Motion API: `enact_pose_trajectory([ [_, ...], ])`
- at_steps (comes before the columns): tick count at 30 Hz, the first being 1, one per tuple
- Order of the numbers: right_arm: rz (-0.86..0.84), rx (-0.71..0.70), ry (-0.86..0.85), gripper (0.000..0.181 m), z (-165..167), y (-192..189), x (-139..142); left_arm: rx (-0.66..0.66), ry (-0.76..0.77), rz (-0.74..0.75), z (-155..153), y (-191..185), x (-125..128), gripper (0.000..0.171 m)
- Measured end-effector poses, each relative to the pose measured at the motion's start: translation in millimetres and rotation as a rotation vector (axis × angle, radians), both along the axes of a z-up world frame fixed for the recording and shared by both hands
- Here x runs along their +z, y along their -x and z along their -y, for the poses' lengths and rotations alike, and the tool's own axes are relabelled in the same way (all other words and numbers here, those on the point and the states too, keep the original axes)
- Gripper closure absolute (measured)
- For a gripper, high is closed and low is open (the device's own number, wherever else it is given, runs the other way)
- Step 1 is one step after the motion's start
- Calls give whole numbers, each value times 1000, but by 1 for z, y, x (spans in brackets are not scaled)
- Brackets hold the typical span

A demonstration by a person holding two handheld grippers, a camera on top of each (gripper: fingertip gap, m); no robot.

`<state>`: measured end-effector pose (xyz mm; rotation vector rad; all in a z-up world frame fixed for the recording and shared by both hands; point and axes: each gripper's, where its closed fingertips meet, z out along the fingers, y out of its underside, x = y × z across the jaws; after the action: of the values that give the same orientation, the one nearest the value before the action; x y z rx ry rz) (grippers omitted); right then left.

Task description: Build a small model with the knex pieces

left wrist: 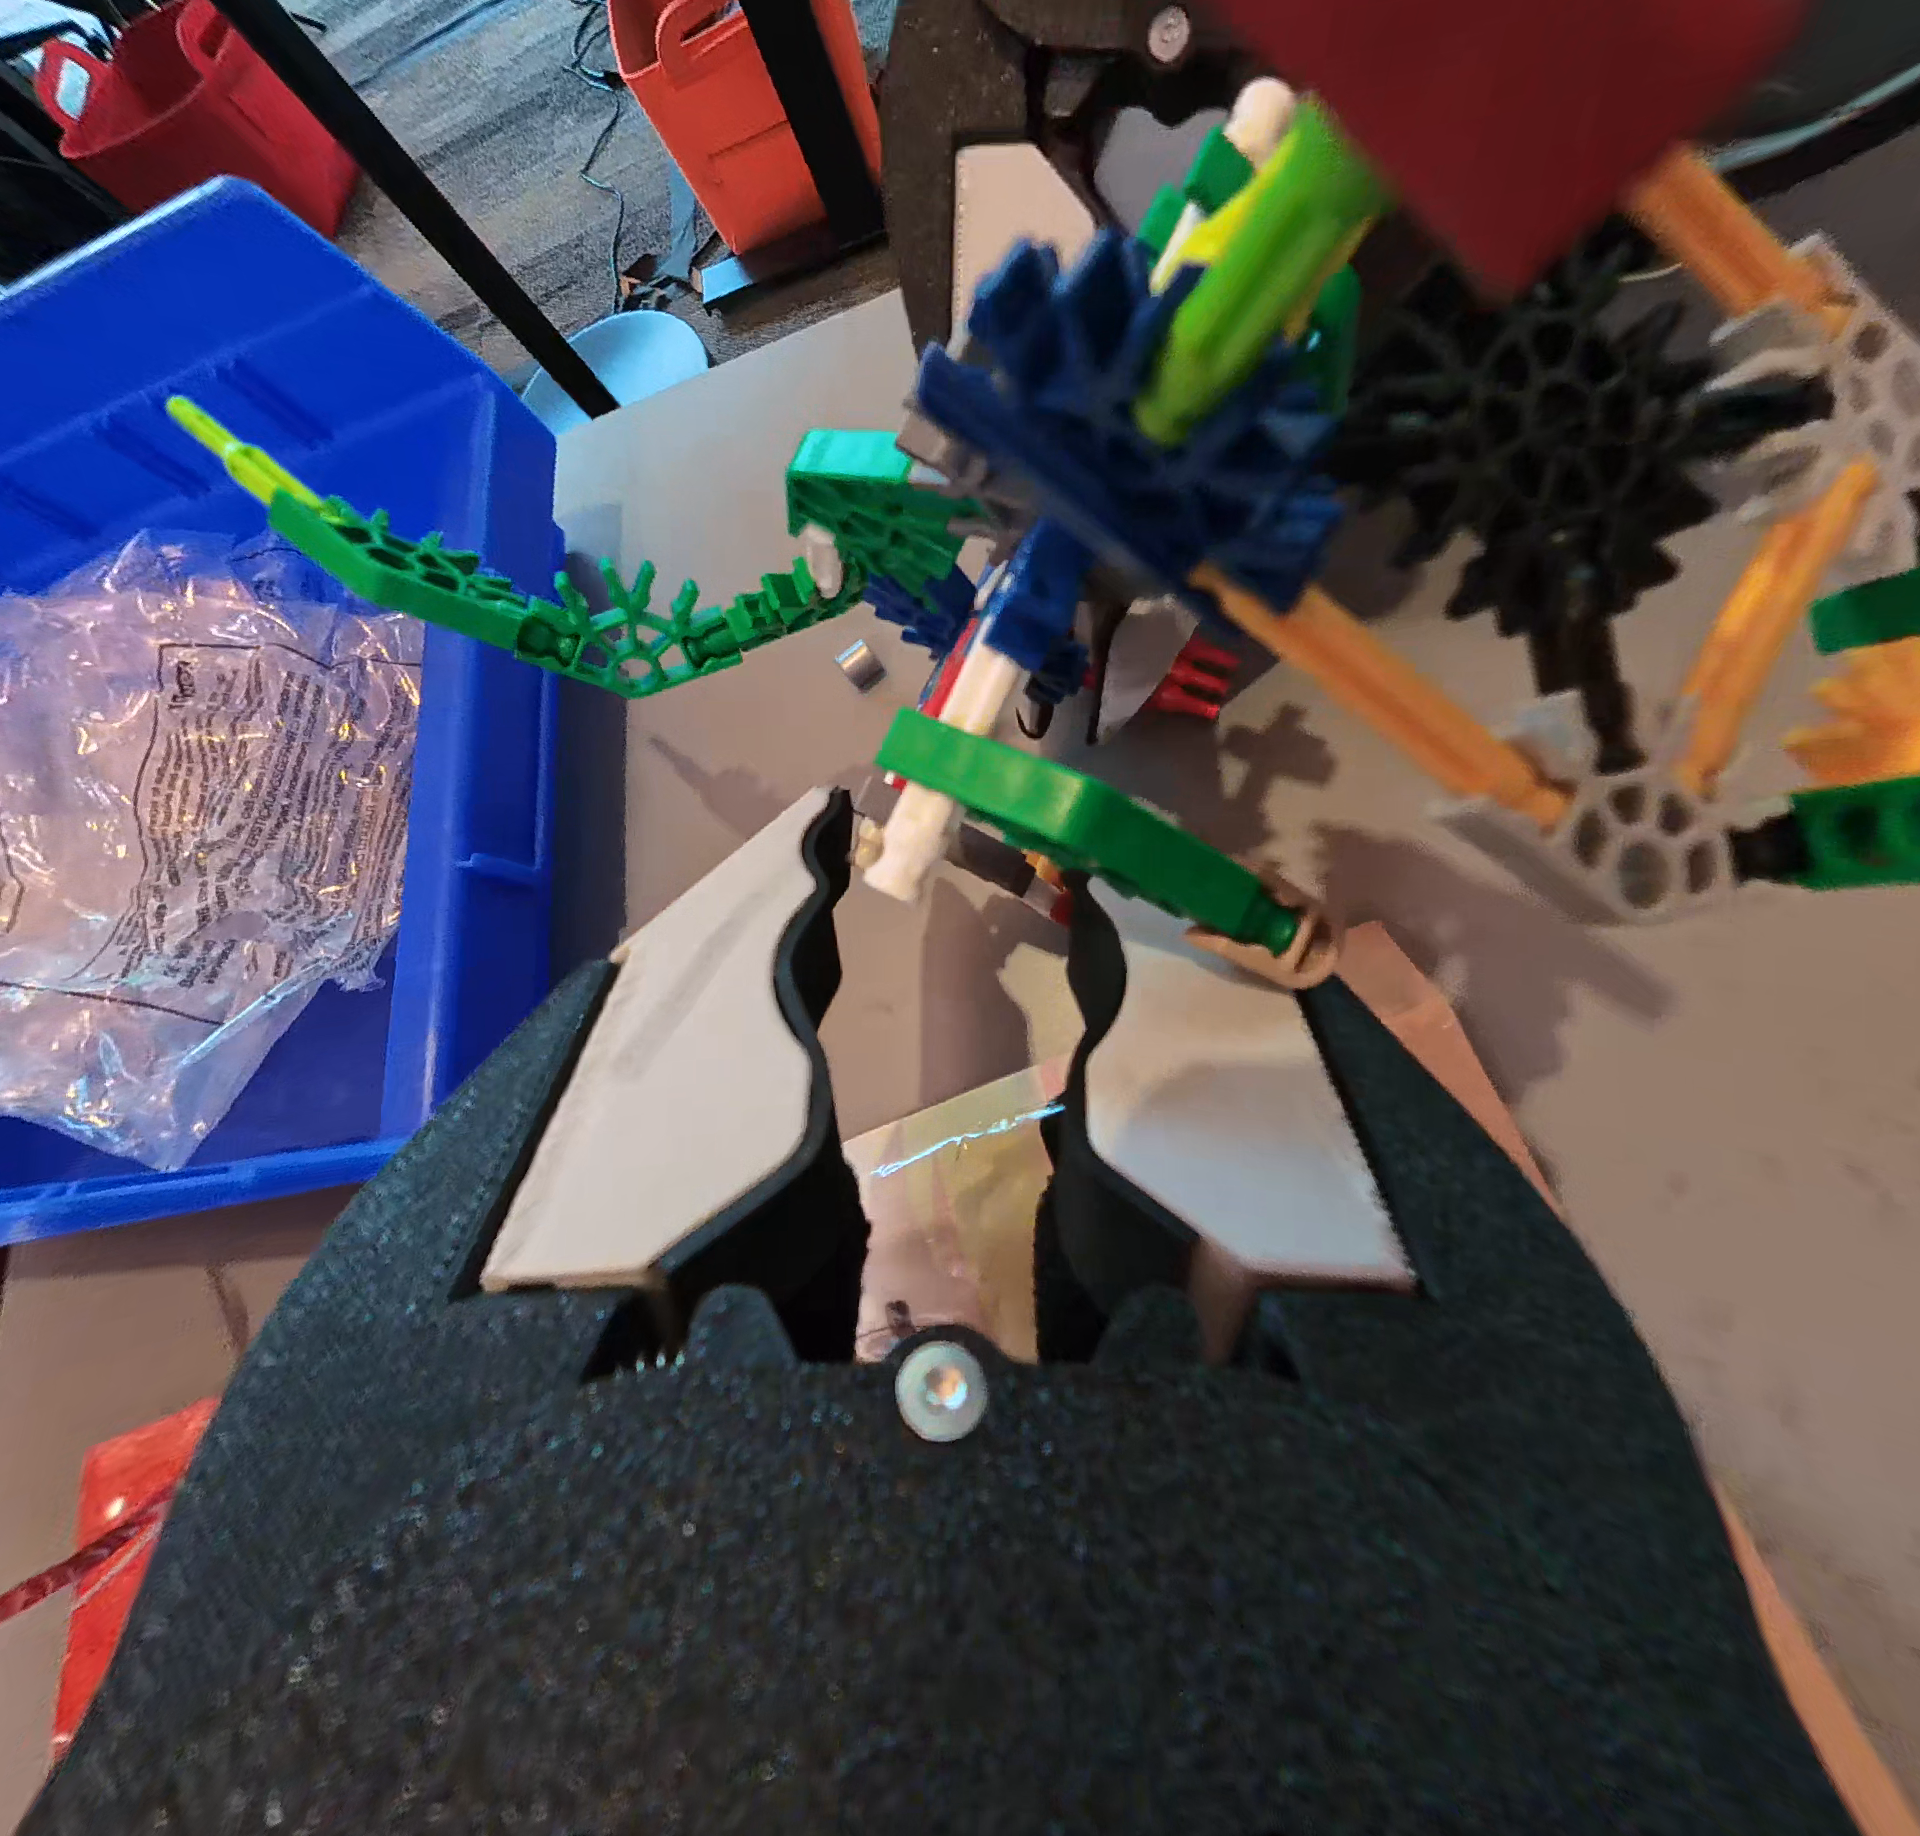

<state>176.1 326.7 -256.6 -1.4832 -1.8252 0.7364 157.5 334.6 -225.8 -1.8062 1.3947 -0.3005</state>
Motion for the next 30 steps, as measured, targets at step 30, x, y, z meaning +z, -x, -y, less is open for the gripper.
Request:
enact_pose_trajectory([
  [30,-10,-16,-13,173,-2,-3,1,-11,9,211,11,7,33,145],
])
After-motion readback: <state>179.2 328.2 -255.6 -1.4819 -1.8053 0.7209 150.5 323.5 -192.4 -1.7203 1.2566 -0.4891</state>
